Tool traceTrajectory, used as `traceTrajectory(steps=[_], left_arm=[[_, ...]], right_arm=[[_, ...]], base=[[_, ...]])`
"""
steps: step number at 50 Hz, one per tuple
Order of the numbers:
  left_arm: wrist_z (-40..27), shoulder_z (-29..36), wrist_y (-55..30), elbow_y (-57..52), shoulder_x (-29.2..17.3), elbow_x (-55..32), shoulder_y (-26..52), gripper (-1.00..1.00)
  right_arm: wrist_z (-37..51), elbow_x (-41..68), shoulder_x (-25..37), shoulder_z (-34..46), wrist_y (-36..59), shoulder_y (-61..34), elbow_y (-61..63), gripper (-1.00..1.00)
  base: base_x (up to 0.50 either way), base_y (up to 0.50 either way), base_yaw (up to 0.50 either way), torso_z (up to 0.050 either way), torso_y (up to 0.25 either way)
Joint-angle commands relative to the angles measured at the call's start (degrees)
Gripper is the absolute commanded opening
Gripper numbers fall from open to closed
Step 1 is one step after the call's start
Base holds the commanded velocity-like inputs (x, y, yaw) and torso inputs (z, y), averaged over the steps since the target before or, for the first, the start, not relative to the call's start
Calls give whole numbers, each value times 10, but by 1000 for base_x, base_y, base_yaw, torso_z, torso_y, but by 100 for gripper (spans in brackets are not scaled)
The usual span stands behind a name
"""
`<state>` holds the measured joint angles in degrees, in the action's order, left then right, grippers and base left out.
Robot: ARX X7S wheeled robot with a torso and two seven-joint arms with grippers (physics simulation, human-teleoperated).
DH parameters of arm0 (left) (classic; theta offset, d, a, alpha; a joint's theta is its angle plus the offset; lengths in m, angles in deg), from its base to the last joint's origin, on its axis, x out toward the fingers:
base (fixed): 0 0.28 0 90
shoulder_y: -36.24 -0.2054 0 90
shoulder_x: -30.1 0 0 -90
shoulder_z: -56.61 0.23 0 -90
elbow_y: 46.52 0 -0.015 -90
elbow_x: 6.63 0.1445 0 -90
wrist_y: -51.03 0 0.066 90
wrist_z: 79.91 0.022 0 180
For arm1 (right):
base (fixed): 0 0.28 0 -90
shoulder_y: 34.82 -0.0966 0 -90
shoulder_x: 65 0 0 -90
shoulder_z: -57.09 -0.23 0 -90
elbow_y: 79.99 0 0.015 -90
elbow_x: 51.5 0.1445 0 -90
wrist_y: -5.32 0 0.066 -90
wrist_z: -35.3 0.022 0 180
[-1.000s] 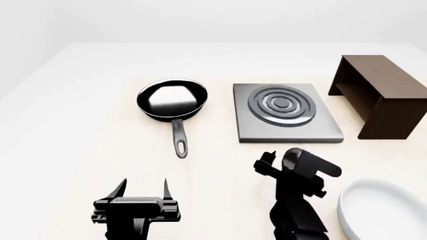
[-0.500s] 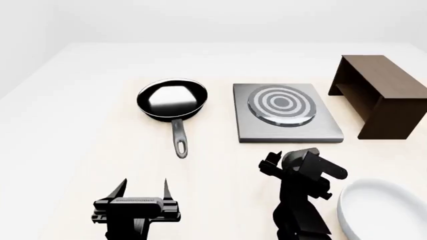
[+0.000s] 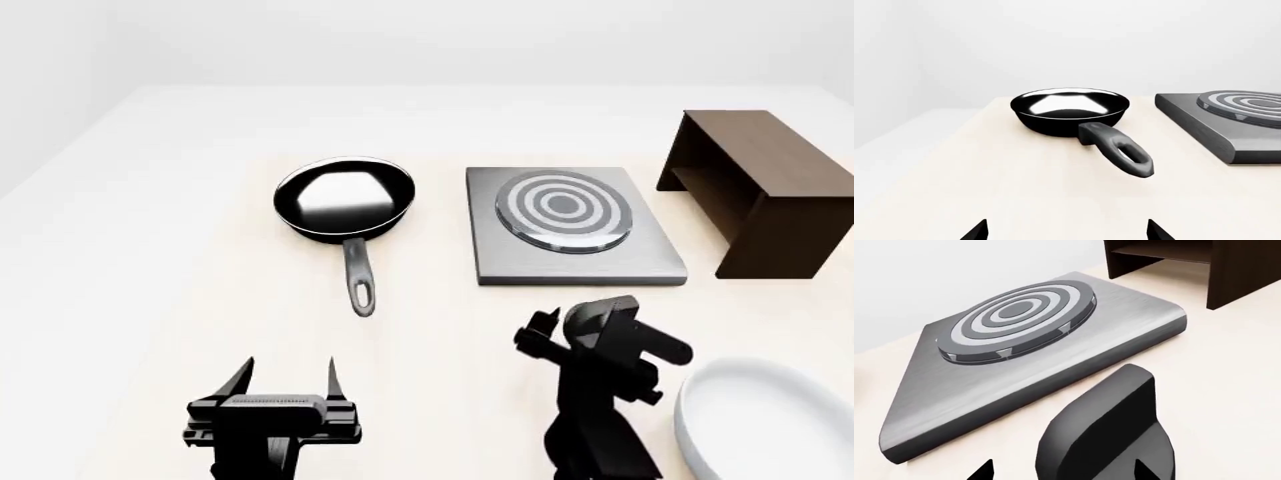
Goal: Turn on the stove.
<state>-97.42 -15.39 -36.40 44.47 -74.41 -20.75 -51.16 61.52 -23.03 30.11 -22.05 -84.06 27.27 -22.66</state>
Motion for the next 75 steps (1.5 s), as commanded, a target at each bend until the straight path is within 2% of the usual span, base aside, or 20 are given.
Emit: traceTrajectory(steps=[1, 25, 40, 45, 53, 75], left_arm=[[-4, 3, -5, -6, -3, -2, 0, 100], [-6, 8, 3, 1, -5, -5, 2, 100], [-9, 10, 1, -2, -8, -8, 2, 100], [-7, 10, 8, 5, -8, -9, 4, 100], [-9, 12, 6, 2, -9, -9, 3, 100], [-11, 18, 8, 2, -12, -10, 4, 100]], right_arm=[[6, 7, 7, 14, 11, 31, 52, 100], [28, 33, 29, 27, 40, 77, 171, 100], [26, 61, 105, 40, 40, 218, 431, 100], [12, 76, 143, 30, 10, 297, 536, 100], [2, 74, 173, 18, -31, 370, 626, 100], [-51, 34, 197, -24, -188, 529, 745, 100]], base=[[0, 0, 0, 0, 0], [0, 0, 0, 0, 0], [0, 0, 0, 0, 0], [0, 0, 0, 0, 0], [0, 0, 0, 0, 0], [0, 0, 0, 0, 0]])
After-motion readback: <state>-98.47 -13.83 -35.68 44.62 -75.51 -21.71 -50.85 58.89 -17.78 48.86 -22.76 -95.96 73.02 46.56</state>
